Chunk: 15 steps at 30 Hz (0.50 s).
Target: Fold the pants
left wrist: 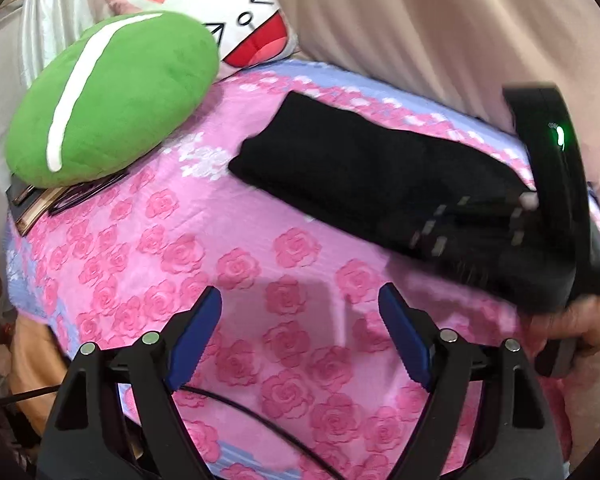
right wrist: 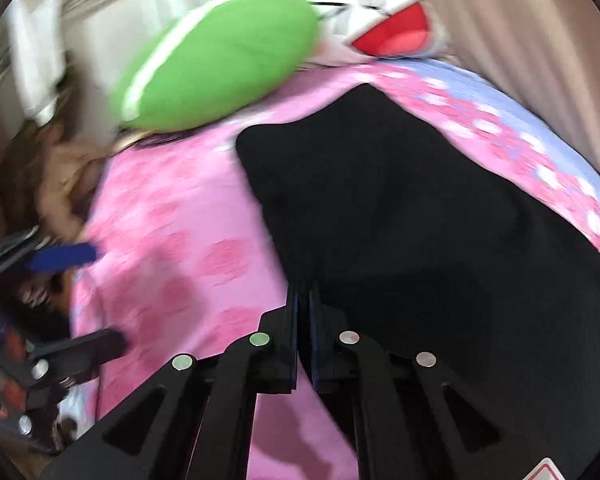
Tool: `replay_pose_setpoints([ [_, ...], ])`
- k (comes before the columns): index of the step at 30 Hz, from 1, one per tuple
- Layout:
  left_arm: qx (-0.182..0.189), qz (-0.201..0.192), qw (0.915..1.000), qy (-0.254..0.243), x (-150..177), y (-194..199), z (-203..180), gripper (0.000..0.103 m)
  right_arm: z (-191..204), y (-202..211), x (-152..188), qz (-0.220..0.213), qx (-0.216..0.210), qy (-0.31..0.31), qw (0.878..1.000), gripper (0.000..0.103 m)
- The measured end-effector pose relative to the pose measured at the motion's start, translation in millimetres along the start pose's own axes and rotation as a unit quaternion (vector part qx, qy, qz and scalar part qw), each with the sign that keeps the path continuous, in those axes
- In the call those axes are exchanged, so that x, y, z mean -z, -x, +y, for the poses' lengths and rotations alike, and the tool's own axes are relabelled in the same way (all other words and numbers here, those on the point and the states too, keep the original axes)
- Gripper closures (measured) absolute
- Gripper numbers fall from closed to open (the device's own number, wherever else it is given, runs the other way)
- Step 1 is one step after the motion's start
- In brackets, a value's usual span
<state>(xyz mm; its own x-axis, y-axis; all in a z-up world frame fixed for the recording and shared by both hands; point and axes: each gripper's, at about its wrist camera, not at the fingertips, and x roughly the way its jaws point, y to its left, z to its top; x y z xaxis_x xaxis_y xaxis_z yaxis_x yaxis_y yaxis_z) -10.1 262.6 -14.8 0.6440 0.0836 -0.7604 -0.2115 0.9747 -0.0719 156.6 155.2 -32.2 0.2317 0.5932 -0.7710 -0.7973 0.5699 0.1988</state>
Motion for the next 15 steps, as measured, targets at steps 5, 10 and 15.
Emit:
replay_pose_setpoints([
  [5,0.016,-0.012,0.9997,-0.011,-17,-9,-20,0.02,-45,40,6,-0.05,-0.038,-0.072,0.995,0.091],
  [10,0.011,-0.024,0.9996,-0.012,-46,-32,-36,0.018,-158,110,18,-0.118,0.093,-0.173,0.973,0.057],
  [15,0.004,-0.003,0.9998,-0.019,-59,-67,-58,0.018,-241,72,26,-0.037,0.121,-0.243,0.962,0.061],
])
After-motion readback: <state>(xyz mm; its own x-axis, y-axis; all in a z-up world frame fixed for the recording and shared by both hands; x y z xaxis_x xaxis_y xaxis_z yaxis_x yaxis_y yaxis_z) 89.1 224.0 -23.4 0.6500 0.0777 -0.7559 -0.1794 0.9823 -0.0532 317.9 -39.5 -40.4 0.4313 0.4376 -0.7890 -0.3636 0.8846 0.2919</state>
